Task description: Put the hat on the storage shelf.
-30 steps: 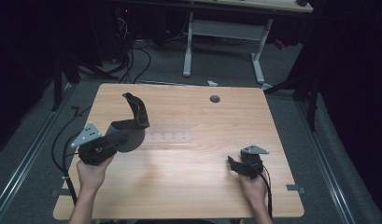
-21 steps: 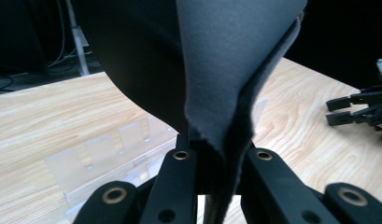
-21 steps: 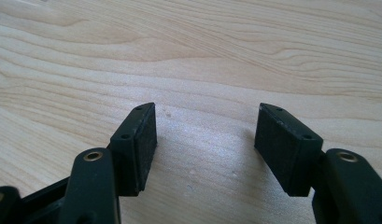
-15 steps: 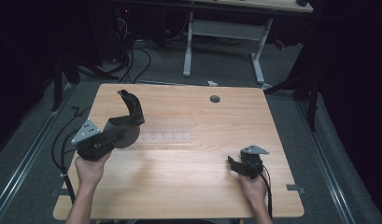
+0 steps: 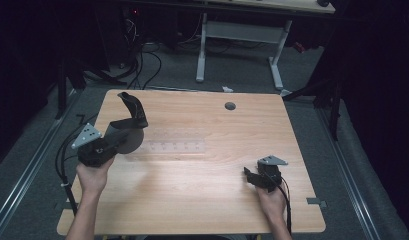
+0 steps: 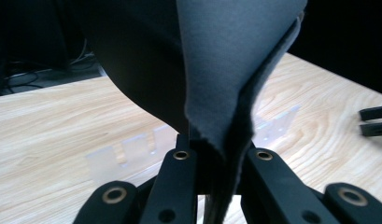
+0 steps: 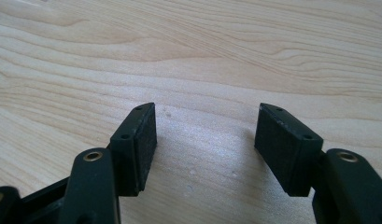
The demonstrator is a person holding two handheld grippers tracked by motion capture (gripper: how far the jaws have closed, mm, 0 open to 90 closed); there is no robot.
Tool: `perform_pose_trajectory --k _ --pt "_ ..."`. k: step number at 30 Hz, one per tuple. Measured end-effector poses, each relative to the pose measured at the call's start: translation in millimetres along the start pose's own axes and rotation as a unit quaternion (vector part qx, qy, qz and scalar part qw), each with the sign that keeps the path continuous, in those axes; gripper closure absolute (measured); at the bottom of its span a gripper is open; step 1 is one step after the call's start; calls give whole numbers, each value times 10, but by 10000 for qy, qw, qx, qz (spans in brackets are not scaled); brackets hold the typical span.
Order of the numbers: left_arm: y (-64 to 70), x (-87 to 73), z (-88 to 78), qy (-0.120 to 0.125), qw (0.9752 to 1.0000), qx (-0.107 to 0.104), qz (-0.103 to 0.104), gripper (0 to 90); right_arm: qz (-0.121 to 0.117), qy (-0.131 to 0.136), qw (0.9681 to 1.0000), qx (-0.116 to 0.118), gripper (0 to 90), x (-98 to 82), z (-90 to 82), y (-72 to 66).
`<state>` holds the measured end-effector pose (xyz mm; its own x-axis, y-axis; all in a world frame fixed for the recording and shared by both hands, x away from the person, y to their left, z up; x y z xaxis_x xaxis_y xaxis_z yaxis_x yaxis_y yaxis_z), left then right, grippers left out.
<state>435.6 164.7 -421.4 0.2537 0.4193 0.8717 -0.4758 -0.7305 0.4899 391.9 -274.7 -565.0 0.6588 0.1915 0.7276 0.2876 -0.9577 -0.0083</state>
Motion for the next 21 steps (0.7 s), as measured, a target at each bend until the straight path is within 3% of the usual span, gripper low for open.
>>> perform_pose_trajectory --k 7,10,18,21 --pt "-131 34 65 101 9995 177 240 860 8 -1 10000 -3 391 0 0 -1" --pt "-175 38 79 108 9994 226 246 860 5 1 10000 -4 391 0 0 0" --pt "-289 -13 113 28 9979 412 493 859 8 0 10000 -3 391 0 0 -1" --pt "-319 -27 117 29 9977 457 492 859 7 -2 10000 -3 391 -1 -1 0"
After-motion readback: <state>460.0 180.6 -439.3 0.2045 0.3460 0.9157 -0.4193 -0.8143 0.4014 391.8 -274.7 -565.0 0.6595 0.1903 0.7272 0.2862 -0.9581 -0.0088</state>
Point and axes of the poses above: each handheld gripper's, and its own axes: z roughly forward along the jaws, x roughly out of its top, y roughly to its right, the point moved 5 cm from there along z, roughly forward along the jaws, and after that the axes turned 2 degrees about z, right-handed, at the moved point
